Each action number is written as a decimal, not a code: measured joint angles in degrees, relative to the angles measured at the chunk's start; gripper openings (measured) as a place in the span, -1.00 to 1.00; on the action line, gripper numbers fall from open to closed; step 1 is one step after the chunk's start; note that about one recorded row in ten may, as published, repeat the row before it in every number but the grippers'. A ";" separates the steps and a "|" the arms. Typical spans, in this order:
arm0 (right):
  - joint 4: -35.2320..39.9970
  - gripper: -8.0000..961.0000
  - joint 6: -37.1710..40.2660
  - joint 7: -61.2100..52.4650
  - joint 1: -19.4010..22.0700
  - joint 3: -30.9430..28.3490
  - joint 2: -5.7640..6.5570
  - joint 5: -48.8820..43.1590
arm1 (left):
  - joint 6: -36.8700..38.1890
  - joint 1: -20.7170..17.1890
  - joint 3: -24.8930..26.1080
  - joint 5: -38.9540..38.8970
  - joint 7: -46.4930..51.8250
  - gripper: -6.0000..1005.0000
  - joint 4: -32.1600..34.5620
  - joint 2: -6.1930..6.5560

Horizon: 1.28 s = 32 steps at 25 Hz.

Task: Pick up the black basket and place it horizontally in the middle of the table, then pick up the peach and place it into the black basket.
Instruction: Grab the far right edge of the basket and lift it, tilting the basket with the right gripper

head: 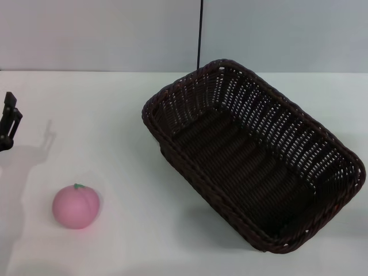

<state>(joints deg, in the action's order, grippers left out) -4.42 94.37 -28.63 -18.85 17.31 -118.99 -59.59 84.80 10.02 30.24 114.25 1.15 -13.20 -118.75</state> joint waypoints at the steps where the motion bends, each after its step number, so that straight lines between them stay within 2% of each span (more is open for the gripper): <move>1: 0.17 0.32 -0.10 -0.01 -0.03 0.00 0.00 0.00 | -0.07 0.05 0.13 0.01 0.00 0.62 -0.15 0.00; 11: 2.03 0.32 -1.24 -0.07 -0.03 0.00 0.04 -0.53 | -0.07 0.02 0.05 0.06 0.00 0.61 -0.56 0.02; 16: 7.60 0.32 -2.79 -4.06 0.41 0.00 0.20 -7.72 | 0.16 -0.01 0.02 0.34 -0.01 0.61 -0.69 0.00; 19: 14.69 0.32 -5.33 -12.55 0.91 0.00 0.30 -15.04 | 0.94 -0.30 -0.39 0.37 -0.01 0.61 -0.93 -0.06; 24: 30.94 0.32 -5.73 -31.99 1.16 0.00 0.40 -30.29 | 1.23 -0.16 -1.67 0.37 -0.06 0.60 -0.95 -0.08; 28: 47.44 0.32 -3.03 -52.06 0.38 0.59 0.26 -42.73 | 1.18 -0.06 -2.02 0.38 -0.17 0.60 -0.95 -0.08; 32: 60.82 0.32 0.18 -70.79 -1.86 4.29 1.02 -52.89 | 1.16 0.01 -2.32 0.34 -0.10 0.60 -0.95 0.00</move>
<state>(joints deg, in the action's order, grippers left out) 56.39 94.55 -99.42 -20.71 21.61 -117.97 -112.48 85.96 10.03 27.92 114.59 1.05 -14.15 -118.76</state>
